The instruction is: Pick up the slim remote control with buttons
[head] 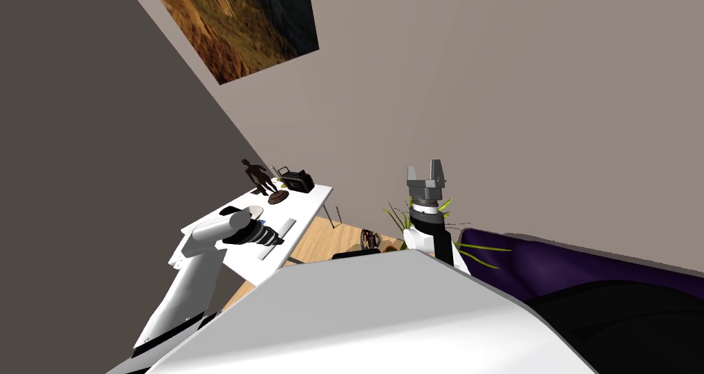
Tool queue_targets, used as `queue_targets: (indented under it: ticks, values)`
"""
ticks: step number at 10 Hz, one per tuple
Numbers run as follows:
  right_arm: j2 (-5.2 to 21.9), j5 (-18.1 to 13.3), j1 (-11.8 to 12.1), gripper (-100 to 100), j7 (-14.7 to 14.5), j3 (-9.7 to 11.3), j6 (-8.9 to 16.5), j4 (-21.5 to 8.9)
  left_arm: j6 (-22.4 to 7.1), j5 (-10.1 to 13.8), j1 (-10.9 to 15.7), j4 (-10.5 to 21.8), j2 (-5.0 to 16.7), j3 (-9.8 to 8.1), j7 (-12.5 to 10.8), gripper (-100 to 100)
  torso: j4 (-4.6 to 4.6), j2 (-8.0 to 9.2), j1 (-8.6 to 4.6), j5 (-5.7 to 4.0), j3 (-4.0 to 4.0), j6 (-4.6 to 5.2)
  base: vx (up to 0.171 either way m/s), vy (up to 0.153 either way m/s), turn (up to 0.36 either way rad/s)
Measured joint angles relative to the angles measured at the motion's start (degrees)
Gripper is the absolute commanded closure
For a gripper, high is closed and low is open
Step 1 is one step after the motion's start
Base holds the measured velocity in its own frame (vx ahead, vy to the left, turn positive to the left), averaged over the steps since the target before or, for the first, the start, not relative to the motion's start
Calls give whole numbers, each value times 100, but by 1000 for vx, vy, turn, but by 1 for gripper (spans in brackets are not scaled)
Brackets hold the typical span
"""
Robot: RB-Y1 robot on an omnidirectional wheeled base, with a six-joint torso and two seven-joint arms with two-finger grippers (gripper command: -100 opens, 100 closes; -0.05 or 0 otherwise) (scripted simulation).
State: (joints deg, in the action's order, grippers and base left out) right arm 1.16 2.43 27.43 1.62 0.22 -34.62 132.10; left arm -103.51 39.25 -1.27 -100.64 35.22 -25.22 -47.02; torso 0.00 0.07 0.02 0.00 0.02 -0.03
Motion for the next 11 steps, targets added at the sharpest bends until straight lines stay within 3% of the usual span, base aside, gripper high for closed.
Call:
queue_targets:
  ticks: [4,5,10,11]
  values:
    - [0,0,0,0,0,0,0,0,-45,-363,457,361,20,21,165,-100,-3,-13,-2,-2,-7,2,25,-13,-149]
    - [0,0,0,0,0,0,0,0,-36,-435,579,448,58,21,212,-100,-3,-16,8,1,-9,3,45,5,156]
    - [1,0,0,0,0,-1,0,0,57,-61,102,236,-12,-54,0,-100,2,8,29,6,5,-5,-21,23,140]
    - [1,0,0,0,0,-1,0,0,64,-53,91,235,-12,-58,-4,0,2,7,22,6,4,0,-9,14,-1]
